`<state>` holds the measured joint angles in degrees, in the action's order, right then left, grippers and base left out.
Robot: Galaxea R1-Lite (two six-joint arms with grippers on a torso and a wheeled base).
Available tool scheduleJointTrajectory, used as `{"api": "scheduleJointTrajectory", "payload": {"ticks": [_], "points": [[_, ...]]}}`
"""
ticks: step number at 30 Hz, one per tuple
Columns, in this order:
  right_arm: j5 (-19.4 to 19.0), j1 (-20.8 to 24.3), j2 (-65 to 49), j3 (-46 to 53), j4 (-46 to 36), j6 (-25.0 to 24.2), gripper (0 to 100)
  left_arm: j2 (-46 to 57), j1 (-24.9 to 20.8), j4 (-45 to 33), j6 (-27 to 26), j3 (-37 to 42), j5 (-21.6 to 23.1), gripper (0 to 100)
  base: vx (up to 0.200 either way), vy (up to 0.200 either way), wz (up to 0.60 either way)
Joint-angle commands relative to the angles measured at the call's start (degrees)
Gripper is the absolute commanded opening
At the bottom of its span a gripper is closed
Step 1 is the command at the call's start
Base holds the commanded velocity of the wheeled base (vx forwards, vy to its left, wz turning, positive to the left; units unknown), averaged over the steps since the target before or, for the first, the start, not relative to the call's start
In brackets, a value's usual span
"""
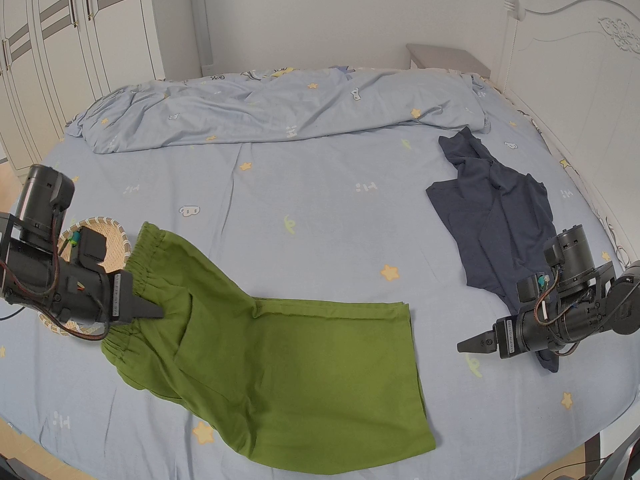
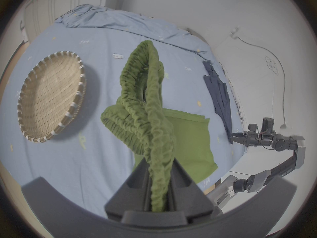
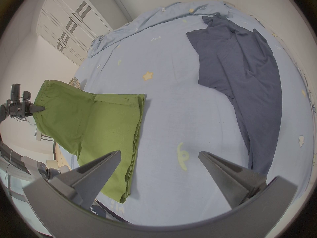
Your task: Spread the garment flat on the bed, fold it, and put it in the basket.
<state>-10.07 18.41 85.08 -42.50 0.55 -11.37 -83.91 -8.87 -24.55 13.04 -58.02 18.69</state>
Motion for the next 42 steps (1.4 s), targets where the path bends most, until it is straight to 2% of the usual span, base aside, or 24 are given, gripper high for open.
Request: {"api": "scheduleJointTrajectory", "payload": {"ticks": [1, 3, 4, 5, 7, 17, 24, 42], "points": [[0.0, 0.0, 0.3, 0.0, 0.1, -0.1, 100, -0.7, -16.7, -1.8, 8.6, -5.8, -9.6, 0, 0.000, 0.000, 0.00], [0.0, 0.0, 0.3, 0.0, 0.1, -0.1, 100, -1.6, -20.2, -1.8, 10.0, -7.5, -11.0, 0, 0.000, 0.000, 0.00], [0.0, 0.0, 0.3, 0.0, 0.1, -0.1, 100, -1.6, -20.2, -1.8, 10.0, -7.5, -11.0, 0, 0.000, 0.000, 0.00], [0.0, 0.0, 0.4, 0.0, 0.1, -0.1, 100, -2.4, -23.3, -1.8, 10.5, -9.1, -11.8, 0, 0.000, 0.000, 0.00], [0.0, -0.6, 0.4, 0.0, 0.1, 0.0, 100, -4.0, -25.9, -1.8, 10.8, -10.8, -12.2, 0, 0.000, 0.000, 0.00], [0.1, -0.8, 0.4, 0.0, 0.1, 0.0, 100, -15.8, -36.4, -1.4, 16.8, -18.2, -18.1, 0, 0.000, 0.000, 0.00], [0.1, -1.6, 0.7, 0.0, 0.1, 0.2, 100, -22.7, -39.1, -1.0, 20.5, -21.3, -20.4, 0, 0.000, 0.000, 0.00], [0.1, -1.9, 0.8, 0.3, 0.1, 0.3, 100, -28.2, -41.8, -0.1, 21.5, -21.9, -20.4, 0, 0.000, 0.000, 0.00]]}}
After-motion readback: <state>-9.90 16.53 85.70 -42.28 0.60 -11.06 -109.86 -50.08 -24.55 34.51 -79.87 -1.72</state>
